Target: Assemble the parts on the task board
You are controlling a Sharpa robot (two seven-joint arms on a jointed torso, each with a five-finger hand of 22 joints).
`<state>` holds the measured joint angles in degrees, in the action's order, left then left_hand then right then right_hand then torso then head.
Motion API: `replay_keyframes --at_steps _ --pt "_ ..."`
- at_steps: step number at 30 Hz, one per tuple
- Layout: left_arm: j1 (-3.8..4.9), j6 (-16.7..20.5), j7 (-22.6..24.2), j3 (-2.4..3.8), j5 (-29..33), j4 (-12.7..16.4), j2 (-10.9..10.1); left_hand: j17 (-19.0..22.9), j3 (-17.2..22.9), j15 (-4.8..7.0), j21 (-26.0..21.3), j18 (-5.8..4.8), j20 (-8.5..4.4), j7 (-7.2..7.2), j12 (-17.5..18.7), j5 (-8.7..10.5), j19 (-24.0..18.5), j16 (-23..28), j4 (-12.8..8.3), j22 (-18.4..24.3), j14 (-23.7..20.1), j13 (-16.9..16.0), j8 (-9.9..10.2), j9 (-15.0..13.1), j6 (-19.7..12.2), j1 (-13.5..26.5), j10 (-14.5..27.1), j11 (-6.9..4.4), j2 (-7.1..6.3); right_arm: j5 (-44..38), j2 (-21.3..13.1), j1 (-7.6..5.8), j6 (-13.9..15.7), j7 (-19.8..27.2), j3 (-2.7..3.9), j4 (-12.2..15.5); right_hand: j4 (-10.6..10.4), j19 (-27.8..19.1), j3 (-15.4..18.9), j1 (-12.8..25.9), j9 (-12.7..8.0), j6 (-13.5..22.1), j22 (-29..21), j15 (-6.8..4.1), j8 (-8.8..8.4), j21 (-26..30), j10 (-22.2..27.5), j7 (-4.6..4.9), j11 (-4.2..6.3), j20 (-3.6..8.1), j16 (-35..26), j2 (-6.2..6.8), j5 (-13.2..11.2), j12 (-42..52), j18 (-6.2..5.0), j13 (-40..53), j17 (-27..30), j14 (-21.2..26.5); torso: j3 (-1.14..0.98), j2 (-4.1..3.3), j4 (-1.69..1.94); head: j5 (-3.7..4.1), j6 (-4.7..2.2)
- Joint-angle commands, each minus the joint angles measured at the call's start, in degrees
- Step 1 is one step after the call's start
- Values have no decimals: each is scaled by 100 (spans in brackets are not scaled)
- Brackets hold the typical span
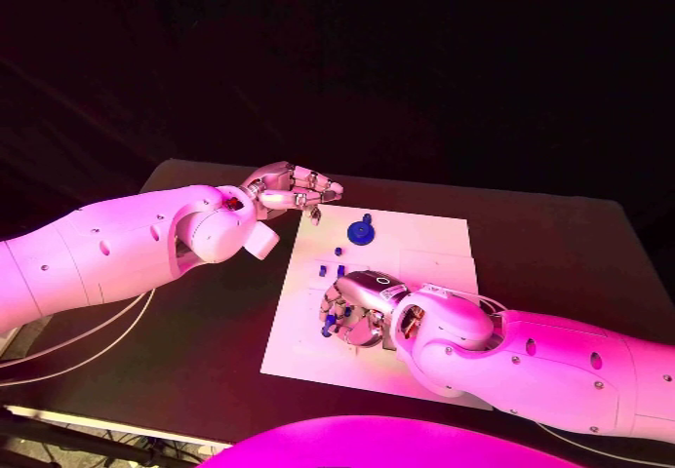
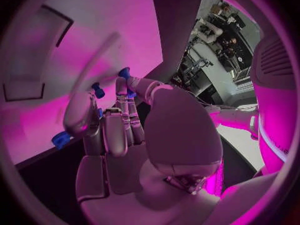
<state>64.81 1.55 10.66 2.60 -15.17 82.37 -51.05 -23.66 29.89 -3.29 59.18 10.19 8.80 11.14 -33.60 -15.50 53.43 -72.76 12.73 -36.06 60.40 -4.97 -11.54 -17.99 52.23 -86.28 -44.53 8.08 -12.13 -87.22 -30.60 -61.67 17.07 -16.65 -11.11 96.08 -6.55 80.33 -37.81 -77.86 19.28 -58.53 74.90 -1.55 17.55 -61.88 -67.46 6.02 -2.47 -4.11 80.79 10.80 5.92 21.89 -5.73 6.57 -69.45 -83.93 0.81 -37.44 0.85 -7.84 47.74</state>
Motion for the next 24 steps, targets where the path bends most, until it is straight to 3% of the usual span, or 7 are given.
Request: replay_keyframes --at_steps 1,14,24 --pt "6 -101 14 3 41 7 15 8 21 -37 -19 44 26 -16 -30 30 2 -19 -26 5 0 0 -34 -6 -42 60 26 0 10 -211 24 29 -141 -183 -5 -44 26 -31 -37 47 674 4 471 -23 355 52 15 19 1 -8 11 -62 11 -29 34 7 19 -213 -1 -2 3 2 1" --pt "6 -119 3 2 41 2 23 9 23 -37 -22 44 27 -16 -33 31 1 -20 -31 7 -2 1 -38 -10 -47 69 34 0 9 -197 85 57 -267 -143 -12 -87 120 -70 -21 211 683 183 455 40 273 156 185 107 -77 -54 -4 -3 -46 -112 24 18 44 -198 1 2 2 4 -2" --pt "6 -133 -9 1 41 5 17 9 23 -37 -22 44 27 -16 -33 31 1 -20 -31 7 -2 1 -38 -10 -47 69 34 0 9 -139 62 58 -300 -58 -16 -61 174 -79 246 450 568 383 453 83 1 219 220 173 -123 -101 -6 305 147 -101 16 75 62 -189 1 0 1 10 -8"
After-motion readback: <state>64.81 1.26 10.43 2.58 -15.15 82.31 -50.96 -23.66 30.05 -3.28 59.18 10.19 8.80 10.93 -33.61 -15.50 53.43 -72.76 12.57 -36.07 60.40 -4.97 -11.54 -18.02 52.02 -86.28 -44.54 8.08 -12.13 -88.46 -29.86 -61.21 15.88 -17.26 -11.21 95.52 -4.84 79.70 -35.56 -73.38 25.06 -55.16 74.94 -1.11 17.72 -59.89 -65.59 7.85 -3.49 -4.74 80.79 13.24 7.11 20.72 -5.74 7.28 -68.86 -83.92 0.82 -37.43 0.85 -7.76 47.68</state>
